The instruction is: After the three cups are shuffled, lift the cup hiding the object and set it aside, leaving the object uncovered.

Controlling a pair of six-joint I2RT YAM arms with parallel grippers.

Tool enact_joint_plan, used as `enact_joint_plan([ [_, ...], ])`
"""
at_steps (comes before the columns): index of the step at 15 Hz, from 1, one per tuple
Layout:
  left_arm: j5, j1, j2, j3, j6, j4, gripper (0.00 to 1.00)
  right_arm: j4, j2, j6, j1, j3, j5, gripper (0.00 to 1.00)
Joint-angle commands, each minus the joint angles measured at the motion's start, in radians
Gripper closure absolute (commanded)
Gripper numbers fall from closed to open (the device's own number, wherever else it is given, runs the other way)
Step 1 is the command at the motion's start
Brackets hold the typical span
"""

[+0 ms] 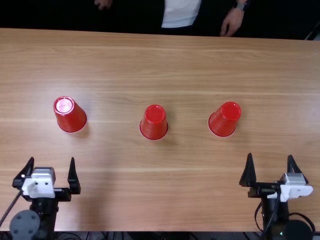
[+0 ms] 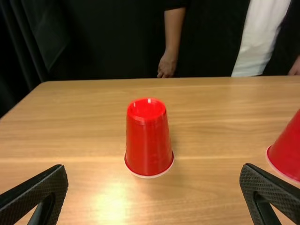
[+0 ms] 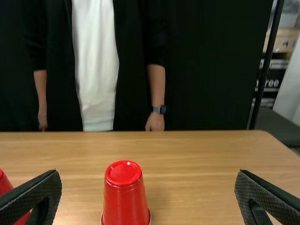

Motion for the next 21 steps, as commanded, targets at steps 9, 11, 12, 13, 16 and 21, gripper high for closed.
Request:
enact_joint_plan([
  [9, -0.013, 0.035, 0.583, 0.861, 0.002, -0.612, 0.0, -0.57, 0.45, -0.004, -0.006, 0.681, 0.002, 0.0],
  [11, -0.013, 0.035, 0.678, 0.973, 0.004, -0.724, 0.0, -0.666, 0.528, -0.003, -0.002, 0.788, 0.001, 0.0],
  [12, -0.013, 0.035, 0.724, 1.021, 0.004, -0.774, 0.0, -0.717, 0.572, -0.003, 0.01, 0.83, 0.001, 0.0],
  [13, -0.013, 0.035, 0.761, 1.056, 0.004, -0.807, 0.0, -0.772, 0.62, -0.003, 0.034, 0.859, 0.001, 0.0],
  [16, -0.013, 0.035, 0.876, 1.156, 0.004, -0.904, 0.0, -0.899, 0.727, -0.003, 0.065, 0.919, 0.001, 0.0],
  [21, -0.01, 0.025, 0.991, 1.197, -0.002, -0.973, 0.0, -0.96, 0.844, 0.001, 0.106, 0.951, -0.001, 0.0],
])
